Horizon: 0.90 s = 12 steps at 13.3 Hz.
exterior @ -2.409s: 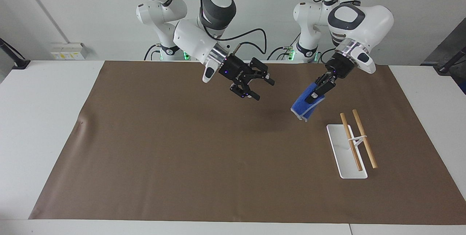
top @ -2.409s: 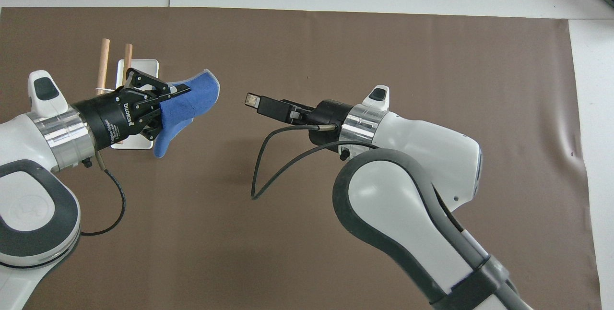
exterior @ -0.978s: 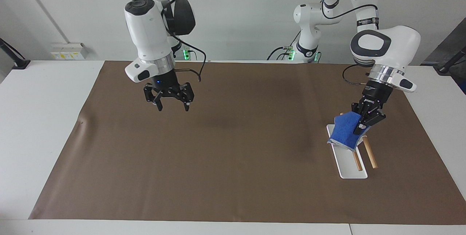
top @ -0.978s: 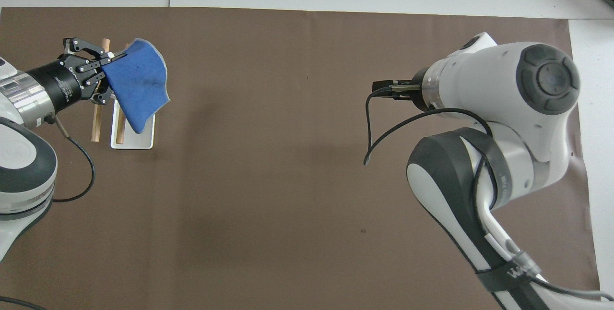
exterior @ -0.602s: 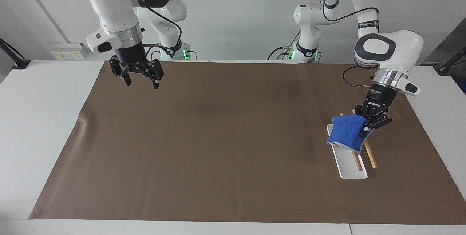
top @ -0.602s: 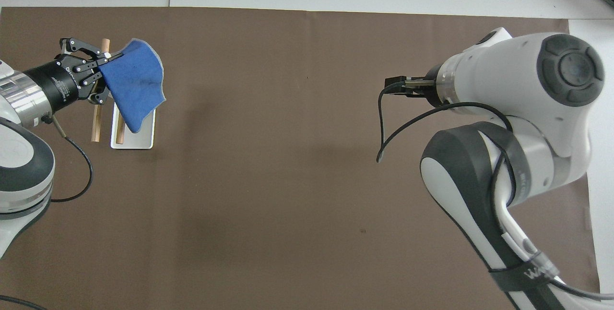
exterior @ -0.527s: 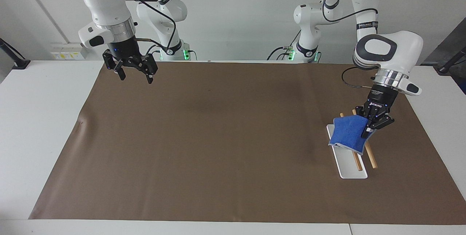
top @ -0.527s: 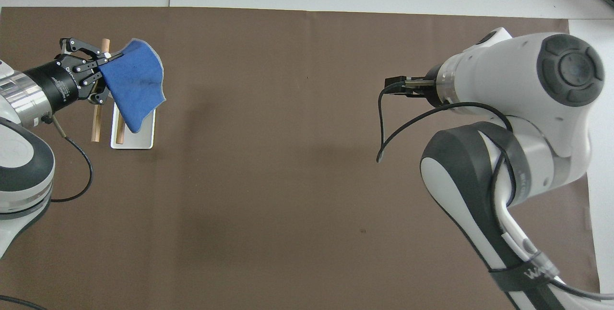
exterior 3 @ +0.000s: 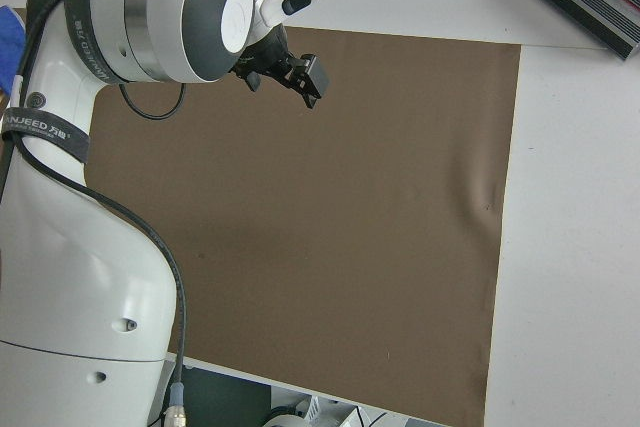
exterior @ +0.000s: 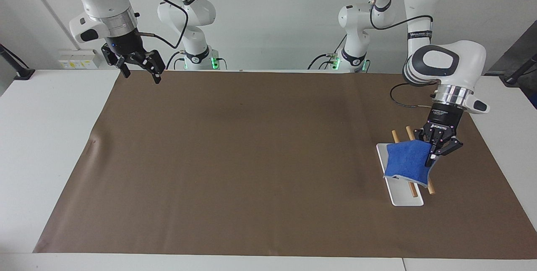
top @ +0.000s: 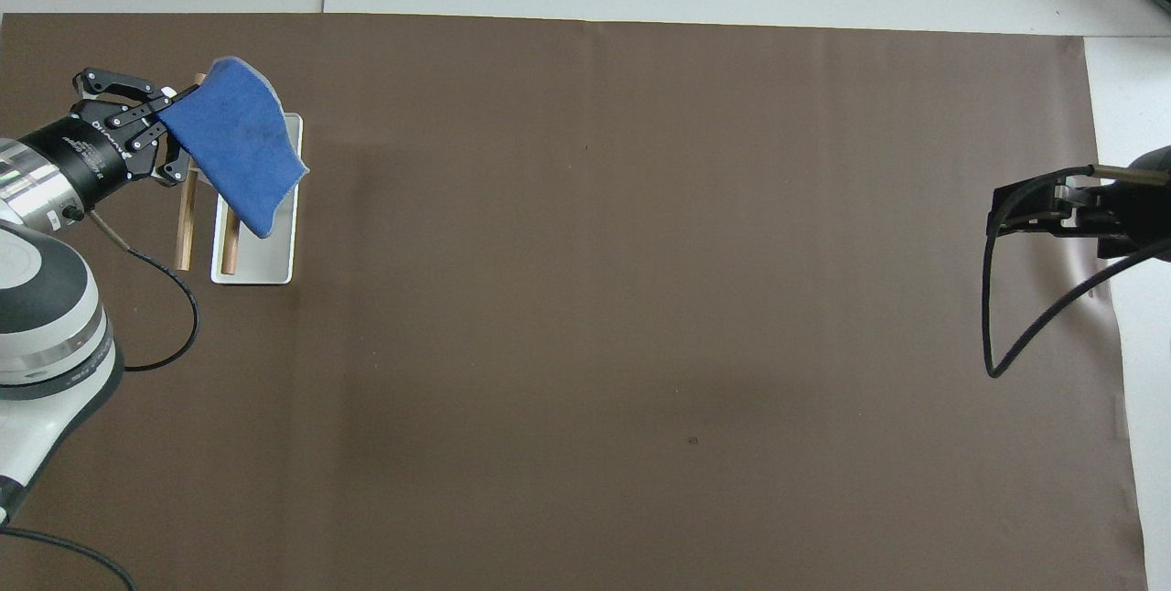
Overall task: Right arm passes towel to left arm to hang
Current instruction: 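Drape the towel over the wooden sticks with the left gripper while the right gripper retracts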
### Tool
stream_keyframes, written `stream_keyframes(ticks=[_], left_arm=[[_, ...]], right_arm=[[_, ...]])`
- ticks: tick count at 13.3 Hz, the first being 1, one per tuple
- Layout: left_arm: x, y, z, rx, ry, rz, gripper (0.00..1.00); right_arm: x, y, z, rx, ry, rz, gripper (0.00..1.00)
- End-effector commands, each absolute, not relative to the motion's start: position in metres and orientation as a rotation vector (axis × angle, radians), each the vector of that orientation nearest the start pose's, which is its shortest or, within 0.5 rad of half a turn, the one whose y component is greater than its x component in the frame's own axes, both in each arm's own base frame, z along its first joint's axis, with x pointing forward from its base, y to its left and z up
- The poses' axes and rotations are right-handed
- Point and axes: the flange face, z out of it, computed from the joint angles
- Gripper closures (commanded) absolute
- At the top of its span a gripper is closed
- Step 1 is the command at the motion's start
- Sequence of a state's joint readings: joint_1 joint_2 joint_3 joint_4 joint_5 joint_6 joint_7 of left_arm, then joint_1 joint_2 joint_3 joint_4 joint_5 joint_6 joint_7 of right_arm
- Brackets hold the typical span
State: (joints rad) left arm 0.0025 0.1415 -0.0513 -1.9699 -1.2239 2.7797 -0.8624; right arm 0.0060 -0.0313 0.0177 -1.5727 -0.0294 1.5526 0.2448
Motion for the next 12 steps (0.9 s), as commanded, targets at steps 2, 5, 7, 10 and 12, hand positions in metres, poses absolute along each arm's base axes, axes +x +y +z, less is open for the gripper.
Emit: stream_keyframes(ticks=[2, 5, 7, 10, 12], left_arm=[[0.642, 0.027, 0.446, 1.271, 1.774, 0.191, 1.0], [0.644, 0.03, 0.441, 1.271, 1.782, 0.191, 1.0], [0.644, 0.042, 0.441, 1.269, 1.791, 0.203, 1.0], [0.638, 0.064, 0.435, 1.268, 1.808, 0.154, 1.0], [0.636, 0.072, 0.433, 1.262, 1.815, 0.146, 1.0]], right_arm=[[0.537, 0.008, 0.643, -3.125, 0.264, -0.023, 0.0], [0.536, -0.015, 0.644, -3.121, 0.242, -0.018, 0.0], [0.533, -0.039, 0.647, -3.131, 0.202, -0.007, 0.0], [0.53, -0.038, 0.646, -3.141, 0.203, 0.0, 0.0], [0.53, -0.037, 0.644, -3.141, 0.201, 0.01, 0.0]])
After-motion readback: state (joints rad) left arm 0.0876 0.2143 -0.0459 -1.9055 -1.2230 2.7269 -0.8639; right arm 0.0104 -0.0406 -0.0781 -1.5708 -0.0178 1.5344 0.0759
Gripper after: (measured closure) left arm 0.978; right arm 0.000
